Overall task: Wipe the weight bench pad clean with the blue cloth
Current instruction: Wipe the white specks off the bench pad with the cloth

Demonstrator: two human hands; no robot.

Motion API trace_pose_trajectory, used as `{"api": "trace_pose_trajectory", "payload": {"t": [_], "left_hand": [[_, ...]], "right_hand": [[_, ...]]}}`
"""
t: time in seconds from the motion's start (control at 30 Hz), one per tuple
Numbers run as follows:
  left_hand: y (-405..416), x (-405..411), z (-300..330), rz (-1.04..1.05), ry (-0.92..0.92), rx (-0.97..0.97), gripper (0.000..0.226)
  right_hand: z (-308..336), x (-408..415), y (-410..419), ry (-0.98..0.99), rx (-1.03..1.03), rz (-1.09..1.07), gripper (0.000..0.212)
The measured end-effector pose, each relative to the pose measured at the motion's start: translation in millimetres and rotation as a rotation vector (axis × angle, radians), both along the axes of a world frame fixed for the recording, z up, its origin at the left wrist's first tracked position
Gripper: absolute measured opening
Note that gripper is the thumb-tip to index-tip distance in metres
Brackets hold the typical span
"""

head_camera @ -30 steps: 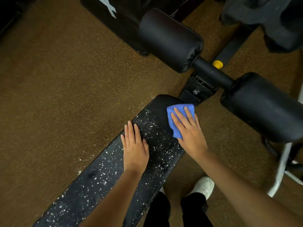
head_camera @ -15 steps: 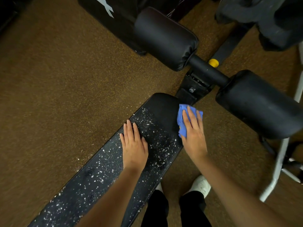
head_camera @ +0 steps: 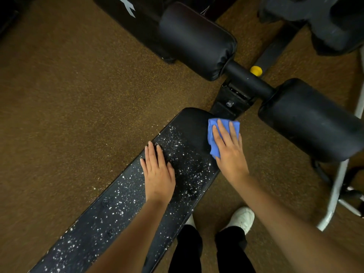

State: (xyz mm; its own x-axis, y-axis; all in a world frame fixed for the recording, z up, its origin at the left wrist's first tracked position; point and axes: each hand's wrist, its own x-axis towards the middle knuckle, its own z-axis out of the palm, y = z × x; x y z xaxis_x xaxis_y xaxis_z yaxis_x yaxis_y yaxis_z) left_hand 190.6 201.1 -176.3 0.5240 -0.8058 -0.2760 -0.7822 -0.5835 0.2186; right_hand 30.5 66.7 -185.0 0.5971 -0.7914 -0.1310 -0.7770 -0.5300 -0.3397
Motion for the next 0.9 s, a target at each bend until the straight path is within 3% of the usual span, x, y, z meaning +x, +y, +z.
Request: {"api": "trace_pose_trajectory", "payload": {"t": [0.23,0.47,0.67,0.83,0.9], "left_hand": [[1.8,9.2,4.3,0.016,0.014,-0.002,0.066],[1.6,11.3,6.0,0.047,0.045,-0.037,0.066],[6.3,13.4,5.8,0.07,0.044,-0.03,0.065],[9.1,14.2,5.1,0.065,0.048,-0.008,0.064],[7.5,14.2,4.7,0.076,0.047,-0.013,0.062]], "right_hand": [[2.4,-19.2,36.1,0.054,-0.002,0.083,0.107],[10.1,66.5,-10.6,0.031,0.023,0.08,0.089],[3.6,44.0,0.2,0.004,-0.071,0.423,0.093],[8.8,56.4,-20.7,0.016,-0.048,0.157,0.093],[8.4,86.4,-24.2,-0.004,0.009,0.155,0.087]]}}
